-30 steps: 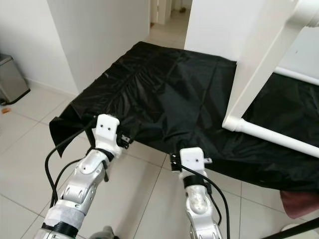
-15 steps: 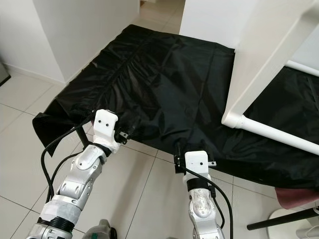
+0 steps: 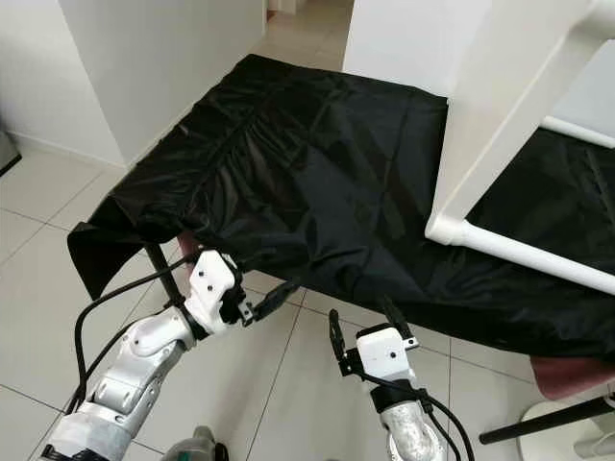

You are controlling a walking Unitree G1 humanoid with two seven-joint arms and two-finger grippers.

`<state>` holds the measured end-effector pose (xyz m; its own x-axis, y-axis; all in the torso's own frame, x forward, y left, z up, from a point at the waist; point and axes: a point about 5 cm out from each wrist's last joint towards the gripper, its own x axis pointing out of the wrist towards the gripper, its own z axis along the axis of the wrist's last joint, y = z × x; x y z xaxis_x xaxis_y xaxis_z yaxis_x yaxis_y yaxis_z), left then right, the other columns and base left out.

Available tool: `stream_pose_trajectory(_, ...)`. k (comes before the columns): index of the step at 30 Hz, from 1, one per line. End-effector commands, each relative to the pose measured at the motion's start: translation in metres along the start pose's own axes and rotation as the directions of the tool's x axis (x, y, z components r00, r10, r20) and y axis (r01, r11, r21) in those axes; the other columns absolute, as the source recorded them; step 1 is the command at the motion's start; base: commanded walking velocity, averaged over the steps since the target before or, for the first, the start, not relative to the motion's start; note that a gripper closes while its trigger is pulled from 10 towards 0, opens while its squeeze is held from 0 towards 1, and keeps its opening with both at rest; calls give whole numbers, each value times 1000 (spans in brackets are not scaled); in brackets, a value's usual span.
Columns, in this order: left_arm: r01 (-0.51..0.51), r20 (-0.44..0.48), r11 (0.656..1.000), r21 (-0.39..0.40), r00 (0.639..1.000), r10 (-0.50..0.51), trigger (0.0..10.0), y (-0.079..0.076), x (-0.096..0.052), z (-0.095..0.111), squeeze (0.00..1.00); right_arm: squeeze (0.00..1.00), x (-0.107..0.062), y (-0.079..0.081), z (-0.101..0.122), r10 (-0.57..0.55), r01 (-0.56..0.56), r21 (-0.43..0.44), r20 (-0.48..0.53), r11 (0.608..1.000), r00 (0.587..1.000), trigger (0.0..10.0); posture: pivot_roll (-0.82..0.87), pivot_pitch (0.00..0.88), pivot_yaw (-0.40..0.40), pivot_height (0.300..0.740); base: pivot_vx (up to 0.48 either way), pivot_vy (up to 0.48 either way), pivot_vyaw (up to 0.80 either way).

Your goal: Building children table

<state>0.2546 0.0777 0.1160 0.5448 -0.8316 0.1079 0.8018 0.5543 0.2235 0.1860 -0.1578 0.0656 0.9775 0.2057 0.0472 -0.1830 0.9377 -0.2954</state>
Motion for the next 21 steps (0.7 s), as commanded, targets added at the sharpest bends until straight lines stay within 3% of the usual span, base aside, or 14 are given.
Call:
stream_pose_trajectory(1, 34, -25, 999, 13, 999, -34, 10000, -4, -1, -6, 0, 0, -2, -3, -5, -1, 1, 4, -16, 1000, 1000, 10000, 50, 22, -34, 740, 0, 0, 0)
stream_pose_trajectory(6, 11, -72, 999, 39, 997, -9, 10000, -2, -5, -18, 0, 0, -2, -5, -15, -18, 18, 2, -55, 1000, 998, 10000, 54, 17, -38, 740, 0, 0, 0)
stream_pose_trajectory(8, -48, -145, 999, 20, 988, 50, 10000, 0, -13, -37, 0, 0, -9, -5, -40, -32, 34, 5, -155, 999, 987, 10000, 60, 10, -43, 740, 0, 0, 0)
stream_pose_trajectory(10, -48, -145, 999, 20, 988, 50, 10000, 0, -13, -37, 0, 0, -9, -5, -40, -32, 34, 5, -155, 999, 987, 10000, 60, 10, -43, 740, 0, 0, 0)
stream_pose_trajectory(15, -72, -214, 997, -28, 975, 65, 10000, -1, -23, -55, 0, 0, -19, -4, -65, -40, 46, 15, -263, 999, 964, 10000, 64, 1, -47, 740, 0, 0, 0)
stream_pose_trajectory(16, -94, -269, 994, -54, 960, 76, 10000, -3, -29, -68, 0, 0, -23, -4, -75, -52, 63, 25, -311, 998, 949, 10000, 65, 1, -46, 740, 0, 0, 0)
stream_pose_trajectory(21, -139, -358, 986, -95, 929, 96, 10000, -6, -38, -88, 0, 0, -28, -3, -89, -67, 88, 39, -376, 995, 924, 10000, 65, 0, -46, 740, 0, 0, 0)
